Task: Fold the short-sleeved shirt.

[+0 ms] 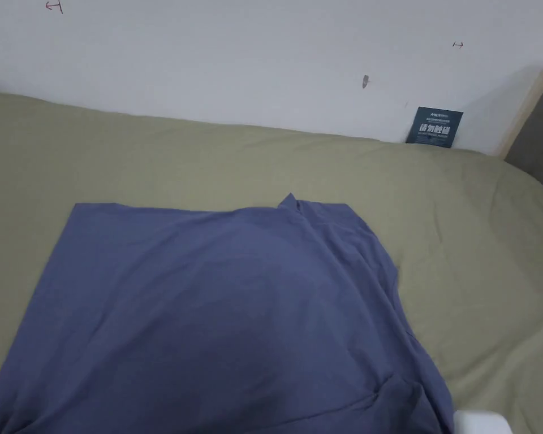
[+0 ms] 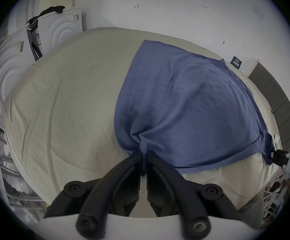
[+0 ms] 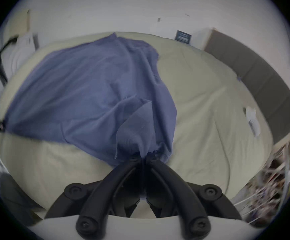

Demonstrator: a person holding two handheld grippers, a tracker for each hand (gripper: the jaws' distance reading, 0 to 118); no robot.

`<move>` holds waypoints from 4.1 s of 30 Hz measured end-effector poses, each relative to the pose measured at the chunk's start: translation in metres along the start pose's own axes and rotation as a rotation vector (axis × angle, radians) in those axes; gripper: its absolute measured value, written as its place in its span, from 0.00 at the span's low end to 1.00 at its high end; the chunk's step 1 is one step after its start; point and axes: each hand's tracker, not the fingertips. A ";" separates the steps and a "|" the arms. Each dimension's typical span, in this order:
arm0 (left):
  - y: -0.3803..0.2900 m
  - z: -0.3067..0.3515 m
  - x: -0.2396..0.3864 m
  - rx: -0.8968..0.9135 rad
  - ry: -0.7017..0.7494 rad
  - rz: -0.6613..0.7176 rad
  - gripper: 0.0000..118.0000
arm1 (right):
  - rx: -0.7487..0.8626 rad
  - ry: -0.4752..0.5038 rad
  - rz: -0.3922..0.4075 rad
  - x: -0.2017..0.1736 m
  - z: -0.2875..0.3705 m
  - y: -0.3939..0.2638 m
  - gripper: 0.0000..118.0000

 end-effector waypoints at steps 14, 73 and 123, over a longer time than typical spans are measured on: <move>0.063 0.008 0.005 0.104 -0.017 -0.102 0.06 | 0.153 0.110 0.108 0.014 0.010 0.097 0.06; 0.058 0.003 0.013 0.187 0.023 -0.034 0.22 | 0.243 0.120 -0.047 -0.035 0.049 0.020 0.01; 0.103 0.014 -0.018 0.219 -0.096 -0.024 0.09 | 0.074 0.068 -0.197 0.021 -0.006 0.106 0.09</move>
